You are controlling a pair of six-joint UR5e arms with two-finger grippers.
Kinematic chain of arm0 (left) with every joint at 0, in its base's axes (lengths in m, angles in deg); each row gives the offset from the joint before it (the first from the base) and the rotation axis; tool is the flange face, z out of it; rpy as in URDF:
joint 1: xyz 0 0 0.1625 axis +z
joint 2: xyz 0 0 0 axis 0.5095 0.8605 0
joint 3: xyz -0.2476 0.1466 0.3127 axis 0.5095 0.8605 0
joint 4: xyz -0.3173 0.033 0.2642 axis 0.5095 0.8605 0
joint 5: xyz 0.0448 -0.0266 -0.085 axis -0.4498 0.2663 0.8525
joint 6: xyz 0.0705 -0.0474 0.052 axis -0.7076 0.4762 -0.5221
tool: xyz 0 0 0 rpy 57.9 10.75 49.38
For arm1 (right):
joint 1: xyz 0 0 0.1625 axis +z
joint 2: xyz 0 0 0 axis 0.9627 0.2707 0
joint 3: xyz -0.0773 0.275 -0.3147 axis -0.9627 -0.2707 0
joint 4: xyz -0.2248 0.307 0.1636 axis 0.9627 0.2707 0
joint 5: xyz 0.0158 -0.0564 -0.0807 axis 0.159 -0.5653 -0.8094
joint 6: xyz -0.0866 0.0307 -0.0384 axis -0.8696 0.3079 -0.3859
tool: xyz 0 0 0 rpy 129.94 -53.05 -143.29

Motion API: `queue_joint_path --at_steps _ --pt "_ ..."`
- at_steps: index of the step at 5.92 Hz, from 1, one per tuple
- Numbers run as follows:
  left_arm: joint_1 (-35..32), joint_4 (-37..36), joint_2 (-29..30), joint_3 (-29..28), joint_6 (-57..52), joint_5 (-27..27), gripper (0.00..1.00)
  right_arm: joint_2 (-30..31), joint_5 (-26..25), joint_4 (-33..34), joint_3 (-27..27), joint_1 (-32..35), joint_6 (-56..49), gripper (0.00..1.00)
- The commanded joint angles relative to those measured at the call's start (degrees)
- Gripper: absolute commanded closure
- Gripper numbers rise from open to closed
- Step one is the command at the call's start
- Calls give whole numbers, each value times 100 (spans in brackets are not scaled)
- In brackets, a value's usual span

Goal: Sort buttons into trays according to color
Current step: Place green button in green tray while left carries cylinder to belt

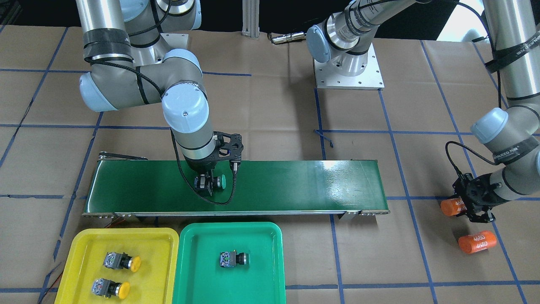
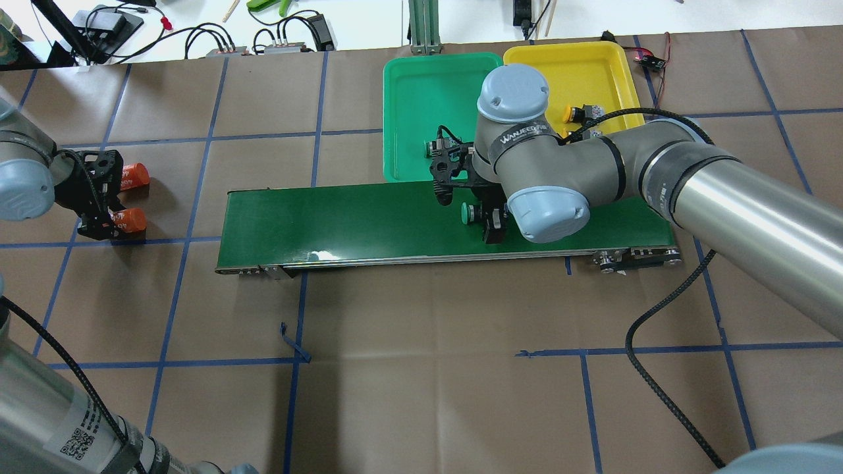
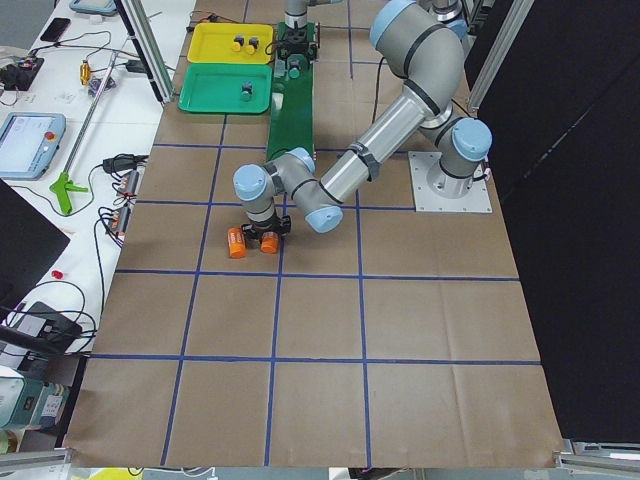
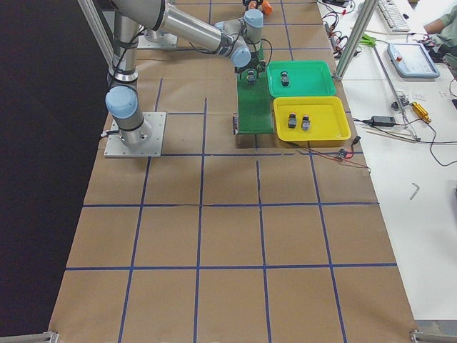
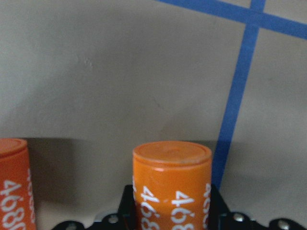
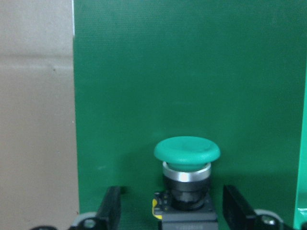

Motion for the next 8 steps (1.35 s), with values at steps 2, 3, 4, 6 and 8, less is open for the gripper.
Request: queue_joint_path --at_steps 2,3,4,6,8 --pt "-310 854 -574 -29 629 12 98 139 -399 -9 5 -338 -317 88" --pt "-834 1364 -986 -29 1051 48 99 332 -617 -26 -56 -574 -527 90" --pt "-1370 1700 -1278 -21 1386 91 99 429 -645 -44 -344 -759 -816 90" --pt "-2364 1783 -1674 415 2340 136 98 -276 -585 -9 -1414 -743 -802 90" --pt "-2710 846 -1528 945 2488 136 90 -1427 -175 26 -2739 -656 -723 90"
